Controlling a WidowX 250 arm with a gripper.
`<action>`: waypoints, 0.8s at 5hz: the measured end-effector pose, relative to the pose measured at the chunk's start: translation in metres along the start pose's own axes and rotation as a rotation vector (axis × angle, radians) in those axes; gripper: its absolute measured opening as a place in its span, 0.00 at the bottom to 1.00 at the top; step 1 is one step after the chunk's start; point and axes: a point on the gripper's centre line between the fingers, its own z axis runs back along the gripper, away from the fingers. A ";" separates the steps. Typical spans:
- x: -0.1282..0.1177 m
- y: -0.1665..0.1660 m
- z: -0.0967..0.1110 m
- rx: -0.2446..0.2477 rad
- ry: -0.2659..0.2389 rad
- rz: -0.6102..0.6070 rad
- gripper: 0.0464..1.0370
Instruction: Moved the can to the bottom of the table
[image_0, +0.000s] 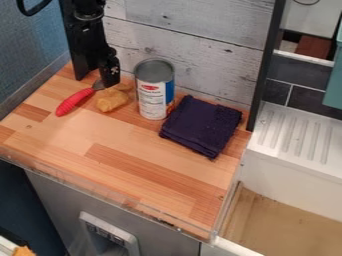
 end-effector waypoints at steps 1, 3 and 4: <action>0.002 0.005 -0.013 0.032 -0.020 0.005 0.96; 0.005 0.016 -0.002 0.045 0.017 0.026 0.96; 0.004 0.022 0.016 0.030 0.056 -0.008 0.96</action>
